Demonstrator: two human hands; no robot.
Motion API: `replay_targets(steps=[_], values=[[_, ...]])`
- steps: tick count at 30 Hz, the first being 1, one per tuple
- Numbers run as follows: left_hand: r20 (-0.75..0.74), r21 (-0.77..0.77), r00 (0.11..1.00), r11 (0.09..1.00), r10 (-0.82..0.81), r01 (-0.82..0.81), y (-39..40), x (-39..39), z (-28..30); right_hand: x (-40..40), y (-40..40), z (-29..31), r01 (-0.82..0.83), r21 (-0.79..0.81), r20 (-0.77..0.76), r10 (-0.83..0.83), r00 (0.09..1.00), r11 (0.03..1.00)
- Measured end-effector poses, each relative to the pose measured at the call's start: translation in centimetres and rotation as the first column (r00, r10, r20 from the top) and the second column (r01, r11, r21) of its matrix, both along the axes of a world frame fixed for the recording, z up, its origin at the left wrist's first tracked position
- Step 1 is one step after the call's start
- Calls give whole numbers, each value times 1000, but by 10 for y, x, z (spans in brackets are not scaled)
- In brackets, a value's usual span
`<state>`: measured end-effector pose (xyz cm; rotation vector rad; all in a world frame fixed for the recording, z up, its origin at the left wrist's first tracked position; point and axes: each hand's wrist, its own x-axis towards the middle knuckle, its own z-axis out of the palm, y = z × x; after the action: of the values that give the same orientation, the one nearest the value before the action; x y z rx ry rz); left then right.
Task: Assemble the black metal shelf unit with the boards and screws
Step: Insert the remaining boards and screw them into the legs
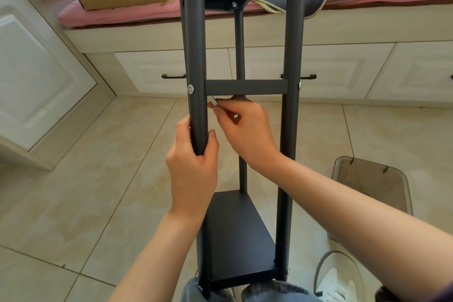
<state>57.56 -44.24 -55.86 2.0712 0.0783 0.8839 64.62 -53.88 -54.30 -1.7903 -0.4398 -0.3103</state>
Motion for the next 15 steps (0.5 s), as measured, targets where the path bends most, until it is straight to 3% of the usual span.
replay_targets(steps=[8,15], values=[[7,-1,1000,1000,-2,2,0,0,-2,8,8,-7,53,-26,72,-51,996,998],[14,-5,1000,1000,-13,13,0,0,-2,16,21,-17,95,44,111,-100,989,994]])
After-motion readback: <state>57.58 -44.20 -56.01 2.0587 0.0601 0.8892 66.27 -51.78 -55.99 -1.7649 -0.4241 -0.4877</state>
